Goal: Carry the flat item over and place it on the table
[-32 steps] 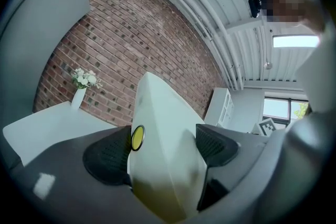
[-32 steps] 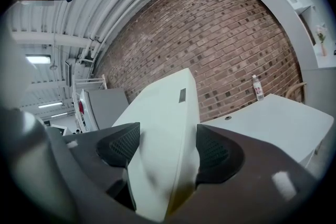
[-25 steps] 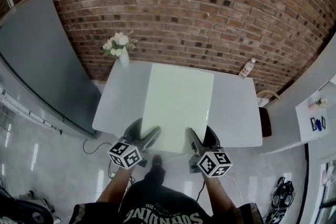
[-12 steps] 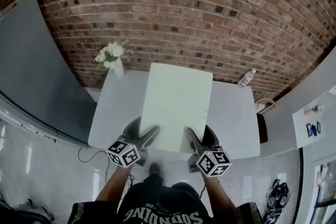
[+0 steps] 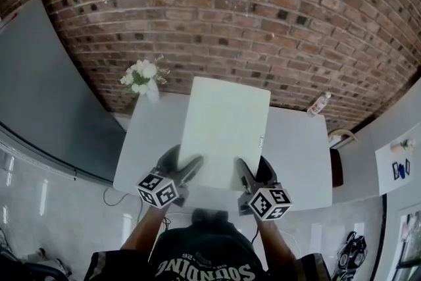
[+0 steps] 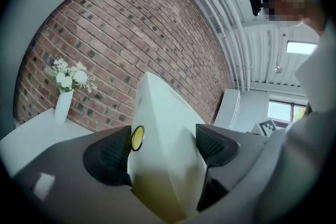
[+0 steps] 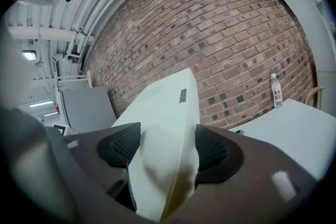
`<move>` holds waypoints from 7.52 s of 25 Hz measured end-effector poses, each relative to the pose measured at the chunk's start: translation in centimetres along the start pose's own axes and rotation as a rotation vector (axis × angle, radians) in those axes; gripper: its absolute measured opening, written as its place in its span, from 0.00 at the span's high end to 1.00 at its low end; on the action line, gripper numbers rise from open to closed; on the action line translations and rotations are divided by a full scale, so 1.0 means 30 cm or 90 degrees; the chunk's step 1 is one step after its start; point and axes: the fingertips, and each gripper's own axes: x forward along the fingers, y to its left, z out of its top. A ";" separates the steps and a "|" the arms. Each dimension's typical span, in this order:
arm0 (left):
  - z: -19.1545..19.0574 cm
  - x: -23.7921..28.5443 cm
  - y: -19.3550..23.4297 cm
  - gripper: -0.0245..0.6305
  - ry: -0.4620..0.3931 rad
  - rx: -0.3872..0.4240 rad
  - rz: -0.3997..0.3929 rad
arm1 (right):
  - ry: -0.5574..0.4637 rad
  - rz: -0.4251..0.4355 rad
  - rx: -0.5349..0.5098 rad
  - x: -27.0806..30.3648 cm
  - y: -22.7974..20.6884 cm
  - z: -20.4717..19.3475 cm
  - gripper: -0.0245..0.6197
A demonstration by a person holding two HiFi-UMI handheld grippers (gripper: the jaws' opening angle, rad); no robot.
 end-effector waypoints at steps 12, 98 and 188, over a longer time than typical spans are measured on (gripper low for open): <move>0.013 0.150 0.006 0.38 0.002 0.007 0.023 | 0.015 0.028 -0.009 0.092 -0.121 0.081 0.47; -0.664 0.002 0.601 0.38 0.257 -0.121 0.145 | 0.320 -0.011 0.093 0.400 -0.297 -0.801 0.50; -0.601 0.049 0.553 0.95 0.299 0.095 0.160 | 0.297 -0.109 -0.045 0.324 -0.301 -0.694 0.96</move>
